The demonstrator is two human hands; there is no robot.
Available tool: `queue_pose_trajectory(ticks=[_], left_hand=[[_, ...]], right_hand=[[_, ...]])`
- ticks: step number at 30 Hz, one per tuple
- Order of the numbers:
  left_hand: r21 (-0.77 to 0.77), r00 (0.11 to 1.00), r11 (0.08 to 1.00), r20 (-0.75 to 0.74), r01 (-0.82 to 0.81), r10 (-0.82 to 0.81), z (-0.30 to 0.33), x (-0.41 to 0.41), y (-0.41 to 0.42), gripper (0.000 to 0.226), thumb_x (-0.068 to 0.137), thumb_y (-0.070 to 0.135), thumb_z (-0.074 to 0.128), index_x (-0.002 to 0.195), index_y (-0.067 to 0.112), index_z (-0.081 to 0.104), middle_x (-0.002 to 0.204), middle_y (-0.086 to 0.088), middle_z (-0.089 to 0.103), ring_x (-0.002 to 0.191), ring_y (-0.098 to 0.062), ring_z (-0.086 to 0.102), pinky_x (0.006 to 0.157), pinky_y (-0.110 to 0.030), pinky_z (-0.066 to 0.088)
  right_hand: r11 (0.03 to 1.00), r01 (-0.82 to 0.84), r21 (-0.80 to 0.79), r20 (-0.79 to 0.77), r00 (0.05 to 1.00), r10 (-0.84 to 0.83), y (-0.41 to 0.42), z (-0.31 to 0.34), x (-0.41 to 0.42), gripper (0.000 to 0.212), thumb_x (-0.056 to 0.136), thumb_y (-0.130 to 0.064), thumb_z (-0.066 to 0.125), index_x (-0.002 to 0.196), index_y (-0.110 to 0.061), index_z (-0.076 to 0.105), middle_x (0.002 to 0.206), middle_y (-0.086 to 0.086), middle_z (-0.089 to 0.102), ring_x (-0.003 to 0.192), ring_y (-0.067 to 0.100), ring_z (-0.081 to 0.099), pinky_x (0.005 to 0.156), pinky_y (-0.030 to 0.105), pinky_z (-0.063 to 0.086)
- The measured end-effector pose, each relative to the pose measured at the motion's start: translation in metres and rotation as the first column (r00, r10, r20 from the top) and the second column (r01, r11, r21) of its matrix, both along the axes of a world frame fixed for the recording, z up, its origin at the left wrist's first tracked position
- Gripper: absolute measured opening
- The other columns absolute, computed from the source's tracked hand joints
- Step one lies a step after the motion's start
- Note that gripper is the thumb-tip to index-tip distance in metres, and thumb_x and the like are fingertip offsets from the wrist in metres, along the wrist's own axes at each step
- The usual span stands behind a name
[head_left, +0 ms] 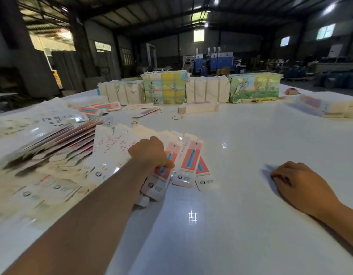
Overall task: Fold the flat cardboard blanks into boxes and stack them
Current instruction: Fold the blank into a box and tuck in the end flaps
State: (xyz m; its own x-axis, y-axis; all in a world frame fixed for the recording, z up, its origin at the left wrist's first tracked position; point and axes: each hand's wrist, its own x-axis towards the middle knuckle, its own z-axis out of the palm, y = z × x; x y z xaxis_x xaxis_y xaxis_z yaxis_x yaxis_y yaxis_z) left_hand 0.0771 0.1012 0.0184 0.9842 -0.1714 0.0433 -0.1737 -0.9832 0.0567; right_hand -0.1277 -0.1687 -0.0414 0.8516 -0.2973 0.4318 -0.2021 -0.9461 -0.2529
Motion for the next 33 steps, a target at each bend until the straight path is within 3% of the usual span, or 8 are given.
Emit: queue_pose_trajectory(ticks=[6,10,15,19,23,27,30,33], left_hand=[[-0.280,0.998,0.959,0.026,-0.051,0.061,0.005,0.010,0.005,0.011,0.084,0.021,0.059,0.081,0.013,0.052,0.077,-0.004,0.057,0.070,-0.020,0.057,0.060,-0.029,0.042],[-0.478,0.993,0.877,0.076,-0.044,0.091,0.036,0.015,0.007,0.009,0.089,0.005,0.045,0.087,0.001,0.053,0.088,-0.013,0.057,0.079,-0.030,0.056,0.068,-0.033,0.044],[-0.715,0.970,0.666,0.070,0.212,-0.233,0.042,-0.029,-0.025,0.027,0.094,0.010,0.041,0.089,0.020,0.066,0.090,-0.002,0.067,0.077,-0.021,0.064,0.065,-0.030,0.053],[-0.564,0.875,0.686,0.154,0.459,-0.459,-0.004,-0.073,-0.056,0.030,0.096,0.013,0.037,0.100,0.023,0.065,0.092,0.005,0.063,0.066,-0.005,0.053,0.053,-0.021,0.037],[-0.309,0.782,0.722,0.162,0.619,-0.602,-0.041,-0.089,-0.069,0.024,0.096,0.018,0.041,0.111,0.018,0.060,0.106,-0.002,0.064,0.090,-0.017,0.058,0.075,-0.032,0.048],[-0.215,0.741,0.709,0.226,0.671,-0.633,-0.050,-0.092,-0.063,0.023,0.097,0.023,0.041,0.114,0.019,0.056,0.105,-0.002,0.064,0.090,-0.017,0.060,0.072,-0.032,0.053],[-0.220,0.723,0.690,0.275,0.689,-0.634,-0.047,-0.092,-0.061,0.025,0.096,0.026,0.042,0.115,0.018,0.056,0.109,-0.001,0.064,0.091,-0.016,0.062,0.070,-0.028,0.053],[-0.273,0.713,0.661,0.343,0.699,-0.612,-0.042,-0.094,-0.062,0.025,0.096,0.024,0.043,0.114,0.015,0.057,0.109,-0.003,0.064,0.092,-0.019,0.062,0.072,-0.033,0.054]], right_hand=[[1.000,0.005,-0.005,0.002,1.000,-0.005,0.000,0.000,0.001,0.015,0.087,-0.007,0.060,0.080,-0.011,0.073,0.091,0.010,0.065,0.086,0.035,0.055,0.070,0.041,0.047],[1.000,0.007,-0.008,0.011,1.000,-0.007,-0.001,-0.001,0.003,0.015,0.088,-0.008,0.059,0.078,-0.009,0.071,0.088,0.010,0.064,0.085,0.035,0.055,0.069,0.042,0.047],[1.000,0.010,-0.021,0.008,1.000,-0.010,-0.001,0.001,0.003,0.017,0.089,-0.011,0.058,0.078,-0.007,0.069,0.088,0.012,0.063,0.084,0.033,0.055,0.069,0.038,0.045],[0.999,0.019,-0.048,-0.012,1.000,-0.020,0.001,0.002,0.004,0.018,0.090,-0.014,0.055,0.081,-0.006,0.069,0.095,0.011,0.064,0.091,0.034,0.055,0.072,0.036,0.044],[0.998,0.041,-0.037,-0.014,0.999,-0.041,-0.003,-0.002,0.005,0.020,0.093,-0.020,0.053,0.090,-0.007,0.068,0.098,0.007,0.063,0.091,0.029,0.053,0.065,0.030,0.034],[0.999,0.040,-0.006,-0.063,0.997,-0.040,-0.008,-0.006,0.006,0.020,0.091,-0.016,0.054,0.102,-0.009,0.069,0.103,0.006,0.063,0.096,0.027,0.053,0.070,0.032,0.039],[0.970,0.034,0.240,0.140,0.988,-0.070,-0.007,0.000,0.005,0.027,0.095,-0.010,0.046,0.110,-0.012,0.067,0.097,0.001,0.067,0.090,0.021,0.060,0.071,0.028,0.043],[0.728,-0.138,0.671,0.287,0.954,-0.084,0.002,0.010,0.003,0.024,0.099,-0.019,0.042,0.107,-0.020,0.065,0.061,-0.005,0.063,0.049,0.014,0.057,0.046,0.025,0.044]])
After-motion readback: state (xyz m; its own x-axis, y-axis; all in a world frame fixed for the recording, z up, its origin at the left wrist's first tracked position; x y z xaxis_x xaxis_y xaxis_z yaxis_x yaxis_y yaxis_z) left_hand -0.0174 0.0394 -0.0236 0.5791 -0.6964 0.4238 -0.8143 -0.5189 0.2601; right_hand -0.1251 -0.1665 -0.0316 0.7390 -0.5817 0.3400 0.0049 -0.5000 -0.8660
